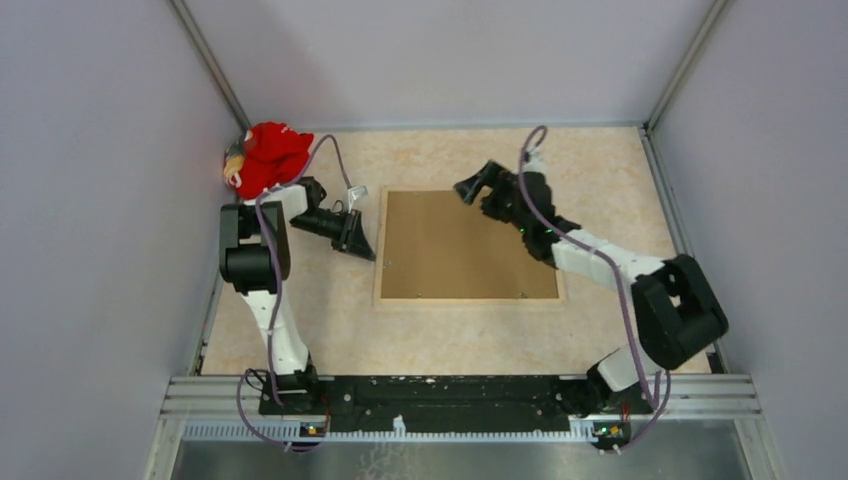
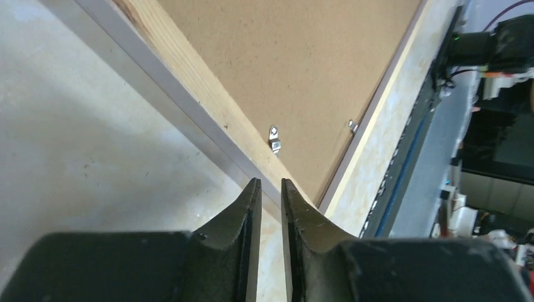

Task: Put the photo into the frame
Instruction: Install the photo frame at the center of the board, then adjust the photo frame at the center of the board.

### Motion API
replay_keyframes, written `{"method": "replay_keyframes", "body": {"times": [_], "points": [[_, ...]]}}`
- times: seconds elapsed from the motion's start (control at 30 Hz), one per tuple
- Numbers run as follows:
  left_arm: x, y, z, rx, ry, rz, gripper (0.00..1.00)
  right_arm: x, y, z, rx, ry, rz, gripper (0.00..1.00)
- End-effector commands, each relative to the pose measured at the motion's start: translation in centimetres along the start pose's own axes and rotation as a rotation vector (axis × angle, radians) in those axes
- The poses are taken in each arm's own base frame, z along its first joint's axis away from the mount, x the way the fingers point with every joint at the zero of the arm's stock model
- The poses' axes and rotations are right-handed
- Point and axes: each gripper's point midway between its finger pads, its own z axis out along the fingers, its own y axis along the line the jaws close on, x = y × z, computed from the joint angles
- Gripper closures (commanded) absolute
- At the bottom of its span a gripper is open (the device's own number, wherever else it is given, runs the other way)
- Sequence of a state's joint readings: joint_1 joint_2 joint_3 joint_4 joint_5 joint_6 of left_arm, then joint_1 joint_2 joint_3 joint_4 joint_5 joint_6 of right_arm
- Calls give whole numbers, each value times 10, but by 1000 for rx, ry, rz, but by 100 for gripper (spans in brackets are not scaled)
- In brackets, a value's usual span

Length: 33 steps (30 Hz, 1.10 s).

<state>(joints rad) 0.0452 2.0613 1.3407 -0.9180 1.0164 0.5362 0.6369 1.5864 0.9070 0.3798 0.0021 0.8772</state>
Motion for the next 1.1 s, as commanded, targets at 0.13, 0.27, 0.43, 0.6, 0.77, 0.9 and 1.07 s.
{"method": "replay_keyframes", "body": {"times": [0.13,0.27,0.43,0.6,0.77,0.9,1.07], "points": [[20,8,4,-162,108,236,76,-107,-176,-65,582,-195,-92,6],[33,5,20,-193,177,299,78,-111,-226,-65,680,-177,-50,5],[47,-4,33,-193,239,348,79,-104,-250,-46,691,-131,-35,5],[59,-20,45,-154,295,390,80,-99,-254,-11,629,-54,-24,5],[73,-40,63,-83,349,429,80,-97,-223,40,410,18,26,6],[93,-67,92,35,426,445,77,-78,-187,99,276,143,-7,6],[112,-112,108,208,508,454,63,-72,-165,140,243,203,-53,5]]}}
